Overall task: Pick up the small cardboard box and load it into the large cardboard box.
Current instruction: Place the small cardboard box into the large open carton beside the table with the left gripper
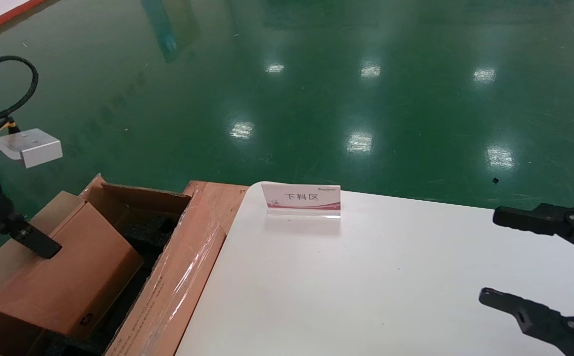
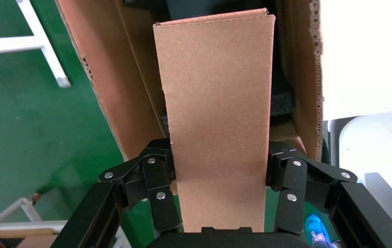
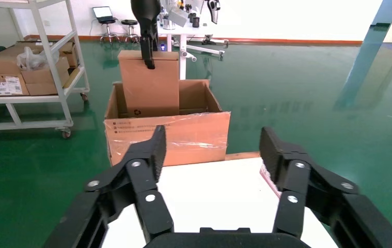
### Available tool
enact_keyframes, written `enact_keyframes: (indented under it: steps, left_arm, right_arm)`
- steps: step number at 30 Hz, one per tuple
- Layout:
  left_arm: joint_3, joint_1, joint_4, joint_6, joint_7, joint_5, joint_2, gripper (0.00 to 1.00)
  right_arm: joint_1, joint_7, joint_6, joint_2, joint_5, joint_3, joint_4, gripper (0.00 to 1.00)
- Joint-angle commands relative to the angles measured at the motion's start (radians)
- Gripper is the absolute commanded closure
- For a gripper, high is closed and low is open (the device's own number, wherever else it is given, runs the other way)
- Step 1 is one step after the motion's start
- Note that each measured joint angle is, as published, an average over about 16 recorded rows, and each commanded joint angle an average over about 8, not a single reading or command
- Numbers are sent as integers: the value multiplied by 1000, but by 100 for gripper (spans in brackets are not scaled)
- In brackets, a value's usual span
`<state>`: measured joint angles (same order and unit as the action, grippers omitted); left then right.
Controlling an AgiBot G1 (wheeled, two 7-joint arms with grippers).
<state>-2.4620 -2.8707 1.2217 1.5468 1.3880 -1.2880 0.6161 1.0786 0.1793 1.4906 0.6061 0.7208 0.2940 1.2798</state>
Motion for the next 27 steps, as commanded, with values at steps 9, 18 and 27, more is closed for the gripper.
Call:
enact_keyframes:
  steps: [9, 18, 27]
  left_arm:
    - [0, 29, 40, -49, 58, -69, -58, 100]
    - [5, 56, 62, -103, 98, -120, -90, 100]
    - [3, 94, 51, -139, 118, -142, -89, 100]
  right_arm:
    - [0, 0, 0, 0, 0, 1, 0, 0]
    - [0, -1, 0, 0, -1, 1, 0, 0]
    - [0, -1, -1, -1, -1, 2, 0, 0]
